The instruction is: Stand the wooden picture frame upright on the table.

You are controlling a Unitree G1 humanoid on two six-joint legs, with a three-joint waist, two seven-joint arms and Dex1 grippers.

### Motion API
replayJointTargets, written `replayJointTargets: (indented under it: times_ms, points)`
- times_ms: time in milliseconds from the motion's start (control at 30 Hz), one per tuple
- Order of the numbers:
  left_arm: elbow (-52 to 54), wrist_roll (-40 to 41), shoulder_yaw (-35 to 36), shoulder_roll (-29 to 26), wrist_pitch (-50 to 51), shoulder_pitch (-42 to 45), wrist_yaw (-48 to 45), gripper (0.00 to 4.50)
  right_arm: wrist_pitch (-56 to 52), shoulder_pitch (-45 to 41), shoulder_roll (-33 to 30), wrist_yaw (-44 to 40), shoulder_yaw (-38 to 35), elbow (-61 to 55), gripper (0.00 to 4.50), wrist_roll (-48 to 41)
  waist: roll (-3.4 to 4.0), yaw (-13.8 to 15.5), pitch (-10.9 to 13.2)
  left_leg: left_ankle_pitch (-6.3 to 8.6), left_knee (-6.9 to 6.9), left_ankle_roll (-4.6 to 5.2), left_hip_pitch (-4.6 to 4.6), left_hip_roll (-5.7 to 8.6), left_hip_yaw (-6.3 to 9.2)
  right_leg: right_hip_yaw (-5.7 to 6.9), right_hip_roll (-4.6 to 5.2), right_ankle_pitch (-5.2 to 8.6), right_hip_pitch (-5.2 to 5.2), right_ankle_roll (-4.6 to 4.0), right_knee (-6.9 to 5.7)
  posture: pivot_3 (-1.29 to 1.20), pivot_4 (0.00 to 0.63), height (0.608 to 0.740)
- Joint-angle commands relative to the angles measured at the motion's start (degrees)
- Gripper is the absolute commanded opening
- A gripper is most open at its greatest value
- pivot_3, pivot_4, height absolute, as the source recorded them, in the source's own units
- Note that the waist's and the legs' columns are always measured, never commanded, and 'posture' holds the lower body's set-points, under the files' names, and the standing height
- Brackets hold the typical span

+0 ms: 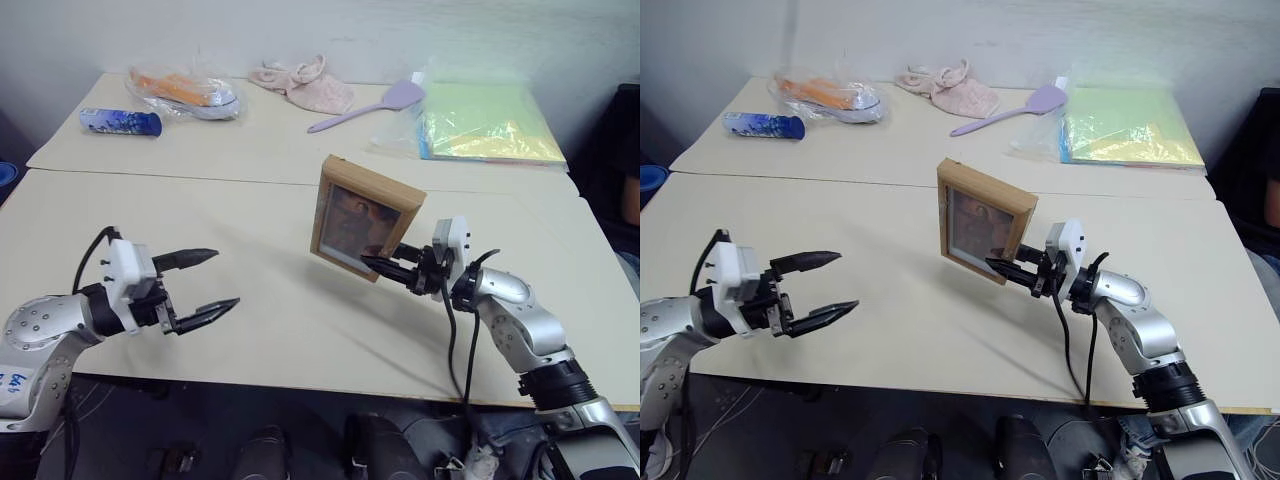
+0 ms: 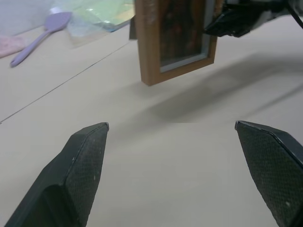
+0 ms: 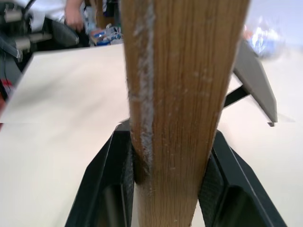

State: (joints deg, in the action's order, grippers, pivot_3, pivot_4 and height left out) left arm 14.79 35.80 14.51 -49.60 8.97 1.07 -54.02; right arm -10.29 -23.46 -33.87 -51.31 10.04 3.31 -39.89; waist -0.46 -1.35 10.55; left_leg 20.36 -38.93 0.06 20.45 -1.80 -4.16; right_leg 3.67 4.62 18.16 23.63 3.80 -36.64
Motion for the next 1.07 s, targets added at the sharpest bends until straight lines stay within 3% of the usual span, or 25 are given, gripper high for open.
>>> replayJointTargets:
  times_ms: [33,367,567,700,767,900,1067]
  points:
    - [-1.75,-3.02,-2.38,1.73,-2.67,2.82,-2.69,4.5,-10.84,0.41,0.7,2.17,-0.6,-2.18,1.26,-0.55,0.01,-0.19,0.0,0.0,0.01,0.01,0.0,0.0,-0.01,0.01,0.0,0.0,0.0,0.0,-0.01,0.0,0.15,0.74]
    - [-2.33,-4.32,-3.24,3.23,-0.52,4.29,-4.32,4.5,-15.89,-0.34,5.32,2.66,-3.75,2.84,1.26,3.55,-0.02,-0.51,-0.01,-0.01,-0.04,0.04,-0.11,-0.02,-0.07,-0.03,-0.04,-0.01,-0.05,0.02,-0.19,0.0,0.15,0.74]
    - [-2.13,-4.87,-2.01,3.61,0.57,3.35,-3.63,4.5,-10.18,0.36,5.54,-1.07,-5.45,-0.65,3.14,6.72,-0.02,-0.29,-0.02,-0.01,-0.02,0.05,0.0,-0.01,-0.06,-0.02,-0.03,-0.01,0.03,0.02,-0.24,0.0,0.15,0.74]
    - [-3.04,-5.72,0.54,2.64,1.55,-1.0,-3.18,4.5,-3.63,4.41,-1.36,-10.11,-6.38,-5.08,4.47,10.0,-0.02,-0.26,-0.02,0.03,-0.01,0.11,0.04,-0.01,-0.06,-0.01,-0.03,-0.02,0.03,0.04,-0.23,0.0,0.15,0.74]
    - [-3.67,-6.87,1.48,2.47,1.17,-2.62,-2.82,4.5,-1.33,6.13,-3.39,-12.09,-7.94,-5.33,4.47,10.35,-0.03,-0.22,-0.02,0.07,0.01,0.16,0.05,0.0,-0.06,0.01,-0.03,-0.02,0.01,0.04,-0.17,0.0,0.15,0.74]
    - [-5.39,-10.4,3.71,2.68,-2.91,-7.55,-3.3,4.5,17.01,12.13,-8.18,-19.28,-13.57,0.77,4.47,15.21,-0.03,-0.06,-0.01,0.09,-0.04,0.2,-0.01,0.02,-0.06,0.01,-0.02,-0.03,-0.09,0.06,0.13,0.0,0.15,0.74]
    - [-7.12,-11.99,5.81,2.93,-6.76,-11.52,-4.16,4.5,30.08,15.5,-9.67,-20.52,-17.05,8.02,4.47,19.39,-0.03,-0.15,-0.01,0.1,-0.03,0.18,-0.05,0.0,-0.06,0.01,-0.03,-0.03,-0.13,0.06,0.14,0.0,0.15,0.74]
